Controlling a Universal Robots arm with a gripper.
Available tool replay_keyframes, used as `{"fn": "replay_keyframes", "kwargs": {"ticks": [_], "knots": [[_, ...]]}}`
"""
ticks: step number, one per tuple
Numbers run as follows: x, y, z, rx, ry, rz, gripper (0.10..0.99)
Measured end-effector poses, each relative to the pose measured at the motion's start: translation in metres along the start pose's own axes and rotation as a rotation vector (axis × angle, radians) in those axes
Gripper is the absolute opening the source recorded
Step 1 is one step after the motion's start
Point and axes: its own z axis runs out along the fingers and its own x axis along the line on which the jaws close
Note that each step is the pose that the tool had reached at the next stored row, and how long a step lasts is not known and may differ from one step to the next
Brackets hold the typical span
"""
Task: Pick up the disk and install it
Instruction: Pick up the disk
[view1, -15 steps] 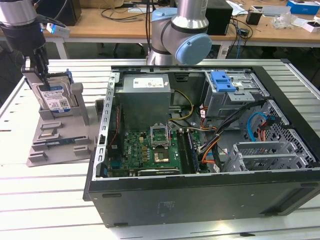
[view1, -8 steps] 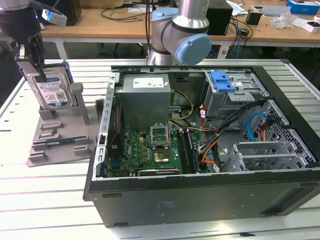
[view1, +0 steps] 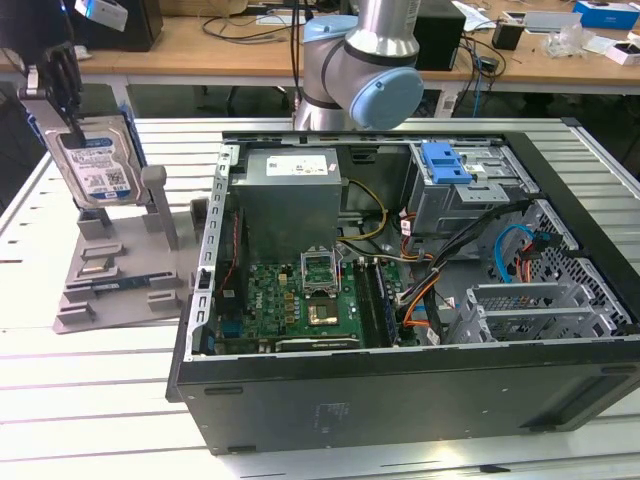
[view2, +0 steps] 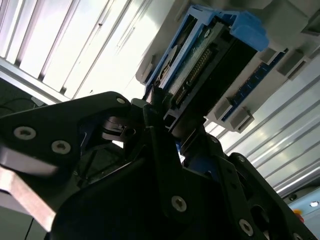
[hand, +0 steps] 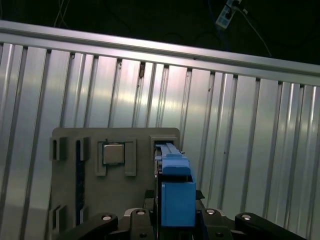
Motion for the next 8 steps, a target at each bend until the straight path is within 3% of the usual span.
{"fn": "replay_keyframes", "kwargs": {"ticks": [8], "knots": [[-0.0009, 0.0006, -0.0167, 0.000, 0.0000, 0.000, 0.365]]}}
